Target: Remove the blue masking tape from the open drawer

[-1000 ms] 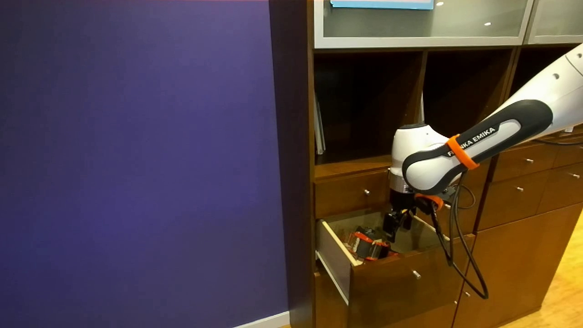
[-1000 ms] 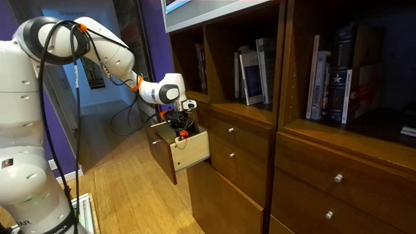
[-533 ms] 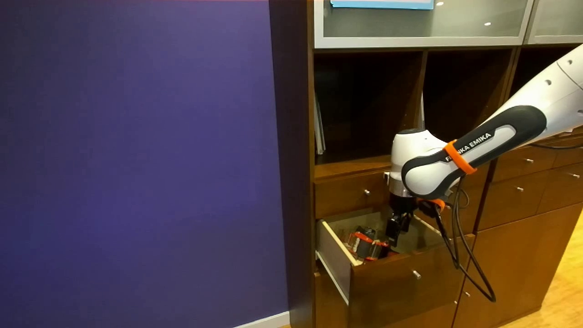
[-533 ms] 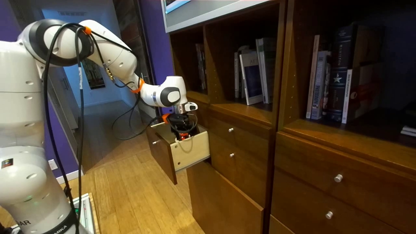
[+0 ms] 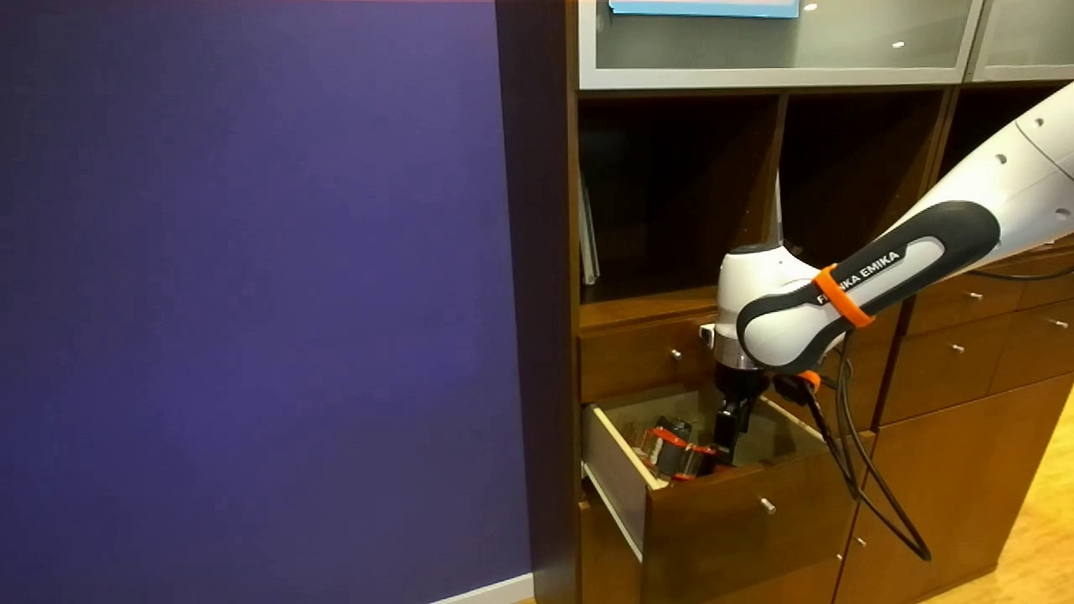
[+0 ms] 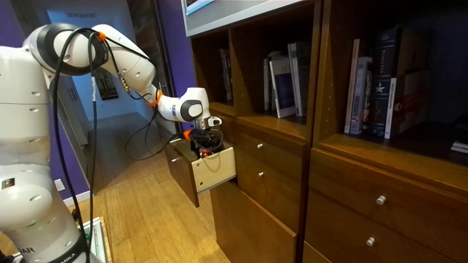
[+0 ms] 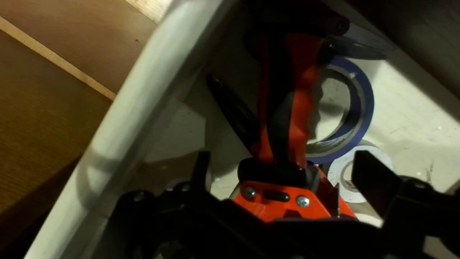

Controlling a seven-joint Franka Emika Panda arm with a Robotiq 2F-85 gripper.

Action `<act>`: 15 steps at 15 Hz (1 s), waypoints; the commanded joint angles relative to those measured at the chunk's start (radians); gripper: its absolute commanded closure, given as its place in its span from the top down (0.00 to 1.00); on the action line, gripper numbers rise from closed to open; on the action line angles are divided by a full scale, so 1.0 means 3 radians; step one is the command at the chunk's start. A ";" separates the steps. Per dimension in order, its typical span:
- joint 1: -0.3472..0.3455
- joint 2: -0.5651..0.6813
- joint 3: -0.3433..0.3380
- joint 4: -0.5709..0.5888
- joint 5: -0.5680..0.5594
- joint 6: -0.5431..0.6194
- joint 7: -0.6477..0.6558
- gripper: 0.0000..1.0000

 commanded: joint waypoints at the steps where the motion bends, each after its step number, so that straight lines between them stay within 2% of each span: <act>1: -0.0021 0.0032 0.0085 -0.0002 0.0051 -0.0009 -0.0148 1.00; 9: -0.0020 -0.0034 0.0230 -0.0104 0.0153 -0.0020 -0.0256 1.00; 13: 0.0063 -0.0039 0.0197 -0.0132 0.0041 0.0077 0.0049 1.00; 14: 0.0028 0.0035 0.0203 -0.0027 0.0056 -0.0009 -0.0089 1.00; 15: 0.0037 0.0035 0.0202 -0.0027 0.0056 -0.0005 -0.0051 1.00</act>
